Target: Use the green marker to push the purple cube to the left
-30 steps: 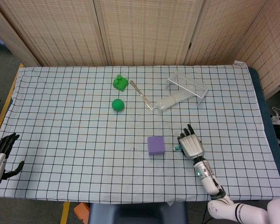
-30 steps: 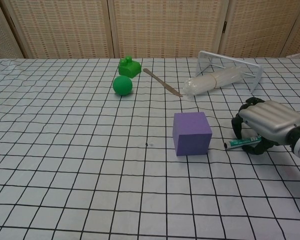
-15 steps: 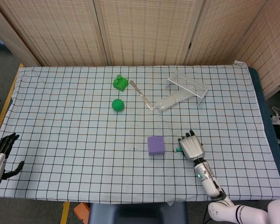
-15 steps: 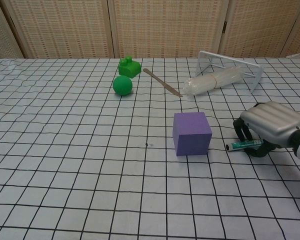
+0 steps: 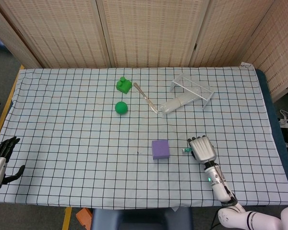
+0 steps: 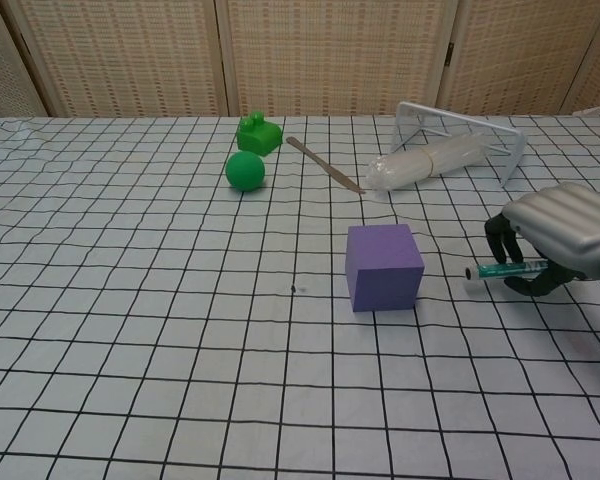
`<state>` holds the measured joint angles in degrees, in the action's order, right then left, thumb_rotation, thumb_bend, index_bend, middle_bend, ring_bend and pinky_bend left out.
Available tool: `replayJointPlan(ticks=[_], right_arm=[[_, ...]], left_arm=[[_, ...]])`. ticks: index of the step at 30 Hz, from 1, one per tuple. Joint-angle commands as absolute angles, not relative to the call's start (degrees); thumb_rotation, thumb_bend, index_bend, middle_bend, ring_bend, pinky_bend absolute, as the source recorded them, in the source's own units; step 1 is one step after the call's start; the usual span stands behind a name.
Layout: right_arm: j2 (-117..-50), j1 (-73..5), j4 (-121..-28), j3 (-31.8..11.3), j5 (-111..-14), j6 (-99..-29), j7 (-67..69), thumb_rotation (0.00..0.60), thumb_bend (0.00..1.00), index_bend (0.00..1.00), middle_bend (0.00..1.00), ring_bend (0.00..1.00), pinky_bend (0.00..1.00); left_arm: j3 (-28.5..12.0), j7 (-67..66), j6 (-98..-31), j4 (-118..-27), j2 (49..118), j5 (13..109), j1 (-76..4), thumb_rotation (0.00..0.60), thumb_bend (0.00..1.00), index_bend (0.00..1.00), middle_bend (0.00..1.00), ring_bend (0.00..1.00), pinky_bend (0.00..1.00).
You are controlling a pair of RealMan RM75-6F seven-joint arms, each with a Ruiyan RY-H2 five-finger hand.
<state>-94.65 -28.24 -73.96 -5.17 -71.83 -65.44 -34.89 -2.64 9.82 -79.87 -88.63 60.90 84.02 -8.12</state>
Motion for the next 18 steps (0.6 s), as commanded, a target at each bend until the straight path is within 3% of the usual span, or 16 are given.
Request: replayJointPlan(ticks=[1,18], right_arm=[[-93.29,-27.94,-74.95,-5.58,-73.02,-66.27,-32.47,0.6,0.37,1.0,0.78,0.62,0.61],[-96.38,-32.54,-78.26,-7.83,-67.46,-60.67,-39.11,0.6,0.38,1.0,0.79,0.62,0.61]], left_arm=[[-2.64,9.73,-79.8,-88.63,60.95,84.0,-8.16,0.6,0.38,0.0,0.0,0.0,0.11],[-2.35,9.16,-78.62,-88.52,61.32,84.28,-8.88,0.6,0.38,0.0,0.0,0.0,0.11]])
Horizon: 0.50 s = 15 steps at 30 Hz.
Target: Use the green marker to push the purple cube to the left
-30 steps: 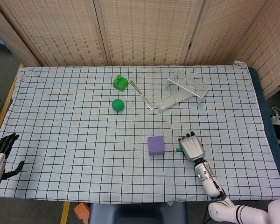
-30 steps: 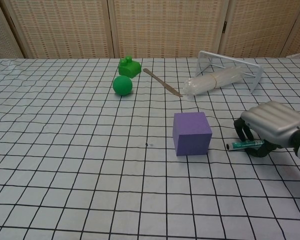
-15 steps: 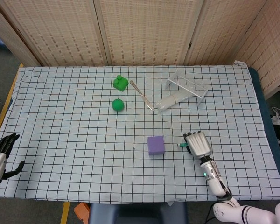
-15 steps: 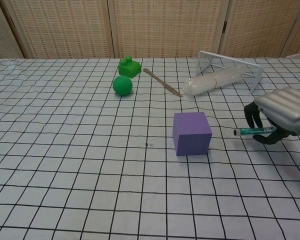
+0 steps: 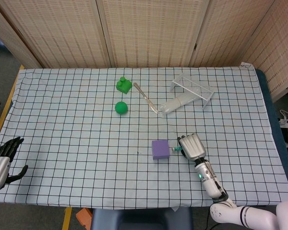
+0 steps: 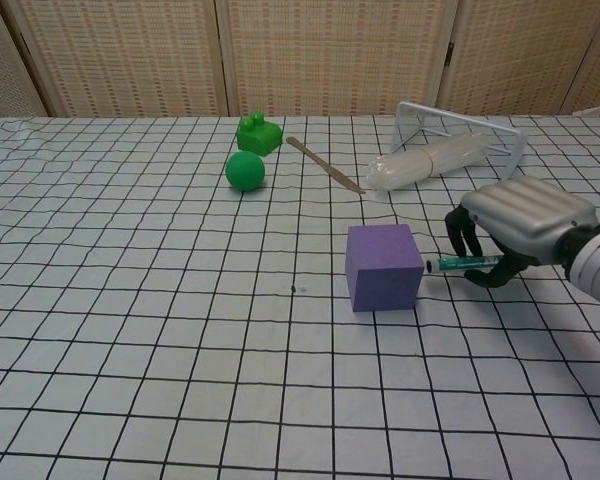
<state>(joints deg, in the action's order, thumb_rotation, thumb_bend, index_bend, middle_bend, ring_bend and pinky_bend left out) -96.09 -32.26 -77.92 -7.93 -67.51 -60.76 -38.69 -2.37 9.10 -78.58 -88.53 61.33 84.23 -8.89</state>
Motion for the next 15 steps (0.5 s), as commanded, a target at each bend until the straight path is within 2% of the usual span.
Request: replayJointPlan(ticks=[1,15], right_arm=[[-96.46,-32.68,-78.52,-7.74,-67.52,-60.73,-39.36,0.6,0.38,1.0,0.79,0.62,0.61],[-99.65,-36.52,-80.72,-9.83,-64.38,-59.84,-43.72,0.6,0.38,1.0,0.79,0.62,0.61]], left_arm=[[-2.33,9.22,-78.65,-88.51,61.3,84.29,-8.86,0.6,0.38,0.0,0.0,0.0,0.11],[-2.24,9.36,-78.72,-88.63,61.28,84.5,-8.95,0.6,0.38,0.0,0.0,0.0,0.11]])
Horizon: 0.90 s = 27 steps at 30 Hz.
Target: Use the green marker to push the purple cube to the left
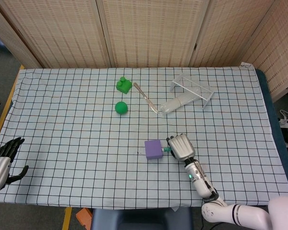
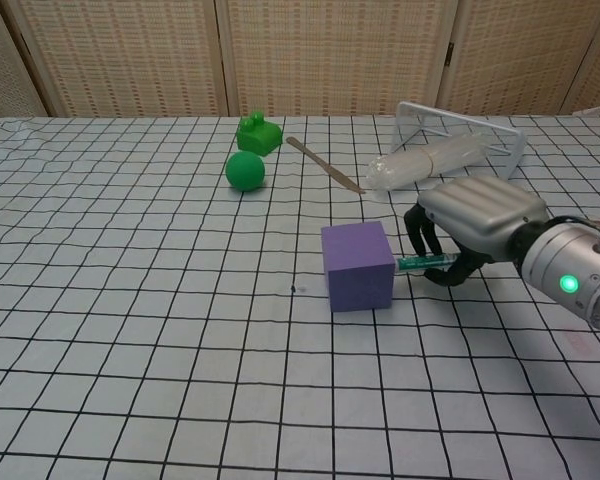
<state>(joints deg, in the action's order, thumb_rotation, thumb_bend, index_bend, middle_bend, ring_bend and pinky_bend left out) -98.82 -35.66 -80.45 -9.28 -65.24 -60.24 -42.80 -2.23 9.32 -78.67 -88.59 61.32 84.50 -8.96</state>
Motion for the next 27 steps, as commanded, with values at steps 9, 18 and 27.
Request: replayJointPlan(ticks=[9,18,27], right_arm=[[-104.32,-40.87,-80.93,-11.58,-60.98,-58.85,-48.76,0.6,0.38,1.0,0.79,0.62,0.61],[-109.35,-45.06,-79.45,-13.71,-57.75,-59.36,-52.63,0.6,0.38,1.0,0.79,0.62,0.61],[-114.73,-49.2,-73.96,-15.96,-54.24,-59.58,-55.26,0.6,0.38,1.0,0.79,0.62,0.6]], left_arm=[[-2.17,10.11,-78.81,-88.43,61.1,84.7,-8.94,0.6,0.38,0.0,0.0,0.0,0.11],[-2.09,10.93,-78.5,-88.18,60.92,84.76,-9.09,0.6,0.38,0.0,0.0,0.0,0.12],[-1.92,11.75,-78.53,-88.14,60.67,84.98,-9.04,0.6,0.38,0.0,0.0,0.0,0.11]])
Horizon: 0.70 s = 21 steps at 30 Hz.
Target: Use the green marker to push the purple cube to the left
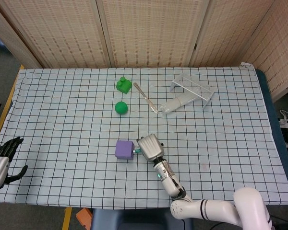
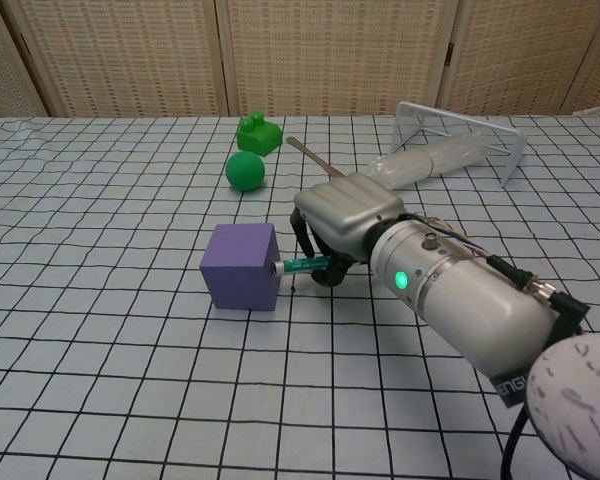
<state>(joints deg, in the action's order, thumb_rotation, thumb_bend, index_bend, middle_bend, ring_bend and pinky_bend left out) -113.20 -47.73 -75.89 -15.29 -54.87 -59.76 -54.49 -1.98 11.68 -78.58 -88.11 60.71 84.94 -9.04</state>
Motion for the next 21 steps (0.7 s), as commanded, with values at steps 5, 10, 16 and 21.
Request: replayJointPlan(ticks=[5,10,16,21], right_arm=[[-117.24,-51.64,-70.85,-17.32,-53.85,-59.23,-55.04,0.6,0.38,1.0,0.79,0.62,0.6],[-119.05,-53.3,-68.55,-18.08,-53.95,-58.82,-53.94,0.6,0.38,1.0,0.79,0.62,0.59],[-122.03,-55.84,-64.85,-19.83,-53.03,-57.76,-52.78,0.6,0.38,1.0,0.79,0.62,0.59],[-124.76,-58.2,-61.67,-21.11,-52.76,-56.87,-51.93,0.6,0.38,1.0,0.79,0.62,0.59]], left_arm=[[-2.02,12.36,-78.52,-87.92,60.53,84.76,-9.02,0.6,0.38,0.0,0.0,0.0,0.11],[-2.11,13.06,-77.95,-87.54,60.44,84.42,-9.23,0.6,0.38,0.0,0.0,0.0,0.11],[-2.13,13.5,-77.43,-87.28,60.45,84.23,-9.46,0.6,0.38,0.0,0.0,0.0,0.11],[-2.19,14.03,-77.32,-87.14,60.32,84.1,-9.49,0.6,0.38,0.0,0.0,0.0,0.12]])
